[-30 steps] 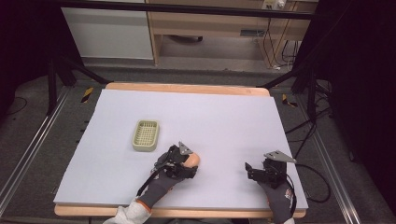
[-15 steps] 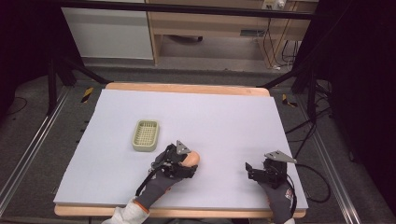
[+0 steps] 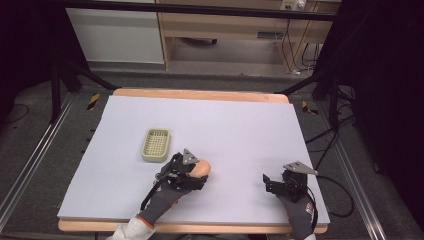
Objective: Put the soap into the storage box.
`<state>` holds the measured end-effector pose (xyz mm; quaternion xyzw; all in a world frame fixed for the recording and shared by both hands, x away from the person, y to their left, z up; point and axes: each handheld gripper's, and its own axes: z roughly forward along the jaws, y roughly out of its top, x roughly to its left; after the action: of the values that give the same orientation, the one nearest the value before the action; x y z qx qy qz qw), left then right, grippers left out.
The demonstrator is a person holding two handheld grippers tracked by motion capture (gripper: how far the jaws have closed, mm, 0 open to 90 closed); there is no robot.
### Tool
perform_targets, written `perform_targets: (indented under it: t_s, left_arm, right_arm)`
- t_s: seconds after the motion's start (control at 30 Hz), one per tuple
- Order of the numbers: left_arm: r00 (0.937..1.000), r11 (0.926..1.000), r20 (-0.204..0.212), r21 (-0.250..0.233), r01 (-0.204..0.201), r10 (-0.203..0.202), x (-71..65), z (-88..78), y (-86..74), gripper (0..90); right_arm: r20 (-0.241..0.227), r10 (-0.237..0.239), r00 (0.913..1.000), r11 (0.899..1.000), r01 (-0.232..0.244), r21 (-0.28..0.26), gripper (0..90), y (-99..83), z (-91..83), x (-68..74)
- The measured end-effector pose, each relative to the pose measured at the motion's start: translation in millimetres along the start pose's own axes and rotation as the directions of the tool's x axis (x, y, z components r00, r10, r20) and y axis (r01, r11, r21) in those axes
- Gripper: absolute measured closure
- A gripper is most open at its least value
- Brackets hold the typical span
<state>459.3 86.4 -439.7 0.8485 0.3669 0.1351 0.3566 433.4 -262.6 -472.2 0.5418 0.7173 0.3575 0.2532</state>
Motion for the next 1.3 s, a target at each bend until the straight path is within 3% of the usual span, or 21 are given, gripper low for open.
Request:
perform_targets:
  t_s: [0.07,0.1,0.7,1.3]
  left_arm:
    - [1.0000,1.0000,-0.004,-0.005,0.002,-0.002,2.3,-3.4,0.5,31.3]
    - [1.0000,0.9999,-0.006,-0.009,0.005,-0.005,3.2,-5.0,0.7,31.4]
    - [0.9982,0.9976,-0.046,-0.058,0.037,-0.039,20.8,-27.1,4.6,31.5]
    - [0.9903,0.9909,-0.099,-0.103,0.087,-0.097,45.8,-44.1,5.5,31.7]
  right_arm:
    - [0.007,-0.016,0.9998,1.000,0.016,-0.004,7.8,-0.4,0.8,-0.9]
    - [0.001,0.000,1.0000,1.000,0.000,0.000,7.7,0.0,0.1,0.0]
    - [0.000,0.001,1.0000,1.000,-0.001,0.000,7.7,0.0,0.0,0.1]
    - [0.005,0.004,1.0000,1.000,-0.004,0.001,7.7,0.2,0.4,0.8]
